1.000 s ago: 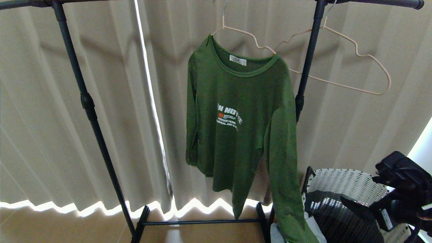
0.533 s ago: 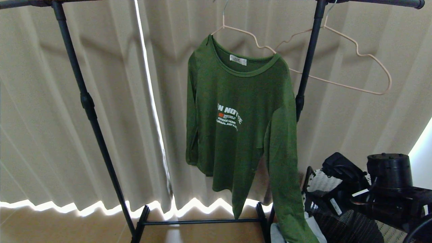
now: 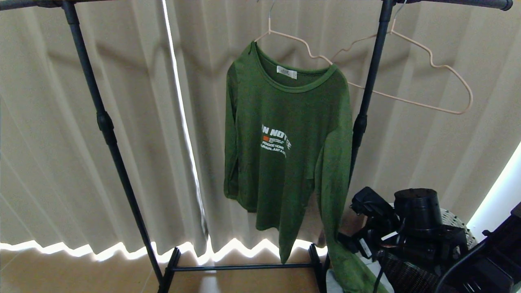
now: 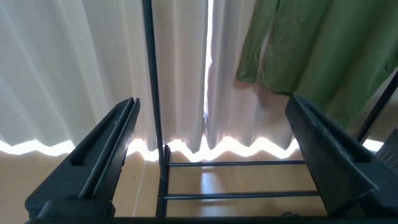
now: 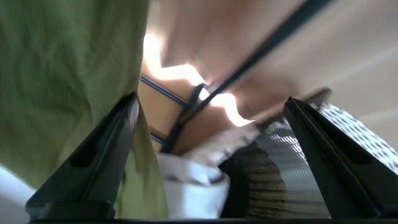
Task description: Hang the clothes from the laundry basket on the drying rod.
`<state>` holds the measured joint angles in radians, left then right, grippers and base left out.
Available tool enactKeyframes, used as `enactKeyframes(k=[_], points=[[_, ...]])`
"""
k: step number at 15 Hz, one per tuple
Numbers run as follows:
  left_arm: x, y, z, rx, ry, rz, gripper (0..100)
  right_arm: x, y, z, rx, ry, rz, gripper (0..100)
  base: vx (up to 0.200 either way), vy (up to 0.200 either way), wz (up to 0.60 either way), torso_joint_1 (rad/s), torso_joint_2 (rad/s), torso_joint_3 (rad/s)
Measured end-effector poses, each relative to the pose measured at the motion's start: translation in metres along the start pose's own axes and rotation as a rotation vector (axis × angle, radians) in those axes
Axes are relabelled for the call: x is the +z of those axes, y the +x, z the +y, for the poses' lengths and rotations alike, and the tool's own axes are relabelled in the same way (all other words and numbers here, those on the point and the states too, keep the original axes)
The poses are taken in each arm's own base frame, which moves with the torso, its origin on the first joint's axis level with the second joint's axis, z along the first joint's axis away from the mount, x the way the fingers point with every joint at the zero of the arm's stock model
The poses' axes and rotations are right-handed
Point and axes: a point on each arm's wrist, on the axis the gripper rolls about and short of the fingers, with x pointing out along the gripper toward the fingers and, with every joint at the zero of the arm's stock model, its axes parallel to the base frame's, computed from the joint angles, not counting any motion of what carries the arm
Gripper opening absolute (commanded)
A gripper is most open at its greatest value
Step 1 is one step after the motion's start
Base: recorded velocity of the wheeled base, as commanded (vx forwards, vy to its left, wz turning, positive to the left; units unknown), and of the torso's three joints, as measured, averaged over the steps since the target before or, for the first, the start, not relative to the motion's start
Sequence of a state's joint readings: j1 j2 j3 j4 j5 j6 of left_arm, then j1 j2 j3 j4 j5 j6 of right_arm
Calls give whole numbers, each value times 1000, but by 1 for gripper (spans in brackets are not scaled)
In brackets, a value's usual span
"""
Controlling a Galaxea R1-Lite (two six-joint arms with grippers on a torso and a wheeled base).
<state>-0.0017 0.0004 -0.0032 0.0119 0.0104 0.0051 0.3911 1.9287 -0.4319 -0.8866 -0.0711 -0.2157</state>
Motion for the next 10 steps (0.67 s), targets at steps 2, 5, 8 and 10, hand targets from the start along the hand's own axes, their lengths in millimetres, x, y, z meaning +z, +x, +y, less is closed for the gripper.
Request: enactKeyframes(k=[2,5,8,10], points=[[0,0,0,0,0,0,100,18,4,19,67,51,-66,100,0,0,0,0,0,0],[0,0,0,0,0,0,100,51,-1,42,142,84,-189,100,0,0,0,0,0,0],[0,0,0,1,0,-1,100,72,-7,48,162,107,-266,100,0,0,0,0,0,0],[0,0,0,1,-1,-1,100,67,-8,49,157,102,-246,100,0,0,0,0,0,0]])
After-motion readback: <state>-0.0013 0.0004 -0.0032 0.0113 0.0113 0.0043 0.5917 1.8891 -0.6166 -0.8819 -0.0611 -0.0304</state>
